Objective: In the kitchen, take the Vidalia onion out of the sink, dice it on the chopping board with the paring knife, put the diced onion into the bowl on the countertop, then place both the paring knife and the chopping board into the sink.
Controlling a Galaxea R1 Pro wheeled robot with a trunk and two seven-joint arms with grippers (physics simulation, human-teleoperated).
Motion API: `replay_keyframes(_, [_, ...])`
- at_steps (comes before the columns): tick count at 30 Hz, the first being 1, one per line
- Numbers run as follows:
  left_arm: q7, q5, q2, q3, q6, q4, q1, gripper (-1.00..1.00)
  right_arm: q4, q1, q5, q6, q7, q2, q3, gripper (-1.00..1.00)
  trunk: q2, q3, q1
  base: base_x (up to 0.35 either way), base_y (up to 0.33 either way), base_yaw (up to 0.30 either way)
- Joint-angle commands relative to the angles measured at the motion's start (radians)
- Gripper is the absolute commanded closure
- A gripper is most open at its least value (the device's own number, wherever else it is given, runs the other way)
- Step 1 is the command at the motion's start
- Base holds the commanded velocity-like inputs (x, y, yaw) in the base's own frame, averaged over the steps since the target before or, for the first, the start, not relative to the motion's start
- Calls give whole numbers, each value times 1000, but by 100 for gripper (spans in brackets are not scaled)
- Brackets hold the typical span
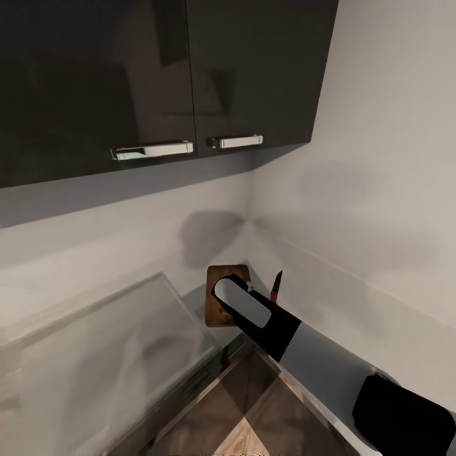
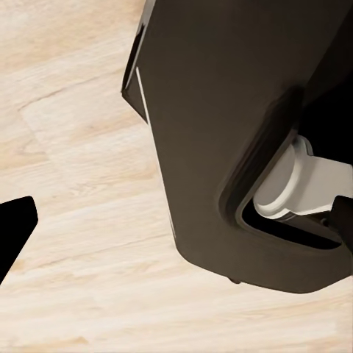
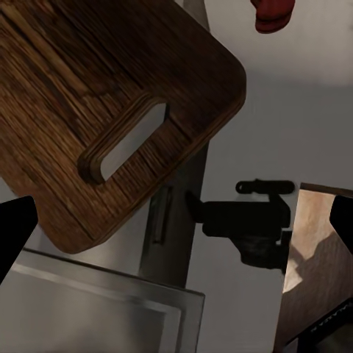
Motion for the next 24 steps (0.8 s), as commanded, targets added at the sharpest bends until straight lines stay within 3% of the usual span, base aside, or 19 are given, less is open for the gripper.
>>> replay_keyframes(1, [-6, 10, 0, 1, -5, 3, -1, -100, 0, -2, -3, -6, -2, 0, 2, -100, -2, -4, 1, 0, 0, 0])
replay_keyframes(24, [-6, 10, 0, 1, -5, 3, -1, -100, 0, -2, -3, -6, -2, 0, 2, -100, -2, -32, 1, 0, 0, 0])
